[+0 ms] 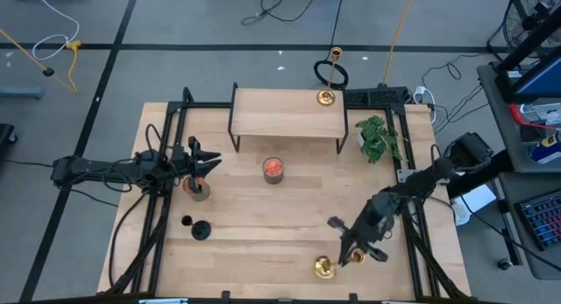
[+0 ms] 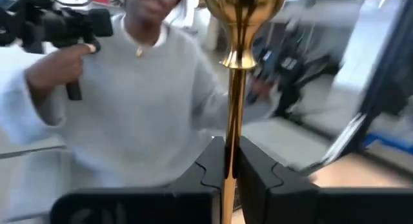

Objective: Pick & Place candle stick holders
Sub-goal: Put the gold candle holder on the shelf

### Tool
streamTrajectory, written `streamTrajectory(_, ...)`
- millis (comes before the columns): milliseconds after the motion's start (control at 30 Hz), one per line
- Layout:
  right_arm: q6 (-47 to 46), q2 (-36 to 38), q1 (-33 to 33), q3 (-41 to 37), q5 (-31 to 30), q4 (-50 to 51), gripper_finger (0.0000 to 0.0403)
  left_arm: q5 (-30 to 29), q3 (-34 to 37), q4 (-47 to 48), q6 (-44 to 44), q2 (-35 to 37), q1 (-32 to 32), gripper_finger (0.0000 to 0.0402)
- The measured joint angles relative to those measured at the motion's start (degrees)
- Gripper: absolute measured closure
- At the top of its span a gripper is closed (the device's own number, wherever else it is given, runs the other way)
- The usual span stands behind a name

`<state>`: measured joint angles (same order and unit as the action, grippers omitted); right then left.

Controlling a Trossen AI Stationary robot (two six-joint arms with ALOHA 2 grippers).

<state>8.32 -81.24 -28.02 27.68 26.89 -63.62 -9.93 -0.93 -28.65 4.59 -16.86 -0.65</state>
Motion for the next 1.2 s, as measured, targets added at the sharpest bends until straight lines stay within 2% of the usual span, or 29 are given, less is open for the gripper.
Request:
streamTrajectory(67,3.8,2.6,2.4,0.0,-0.3,0.2,0.0391,-0.7,0.0,-0.7,-0.6,0.0,0.0,0.0298)
streamTrajectory(133,4.6,5.6,5.1,0.2,-5.1,-0.3,0.0387,-0.8,0.0,-1.3,-1.5,0.0,0.0,0.0298)
streamTrajectory(300,6.7,9.6,11.5,5.5,-27.5,0.8,0.0386,-0.6,0.0,-1.5,-1.5,0.0,0.0,0.0298)
streamTrajectory(367,10.4,9.3,14.1,8.7,-33.5,2.4,0.039,-0.6,0.0,-1.5,-1.5,0.0,0.0,0.0298)
streamTrajectory(533,13.9,6.0,21.5,20.2,-34.9,7.0,0.0391,-0.6,0.0,-1.1,-1.4,0.0,0.0,0.0298)
streamTrajectory(733,12.0,-1.5,32.4,34.9,-47.3,18.9,0.0391,-0.6,0.0,-1.3,-1.7,0.0,0.0,0.0298)
streamTrajectory(867,8.0,-7.7,38.6,42.1,-48.0,23.0,0.0391,-0.6,0.0,-1.0,-1.7,0.0,0.0,0.0298)
streamTrajectory(1067,0.6,-14.3,46.3,45.7,-48.3,25.4,0.0391,-0.6,0.0,0.8,-1.5,0.0,0.0,0.0298)
streamTrajectory(1200,-2.3,-15.6,49.4,45.7,-52.3,25.7,0.0388,-0.6,0.0,2.7,-1.5,0.0,0.0,0.0298)
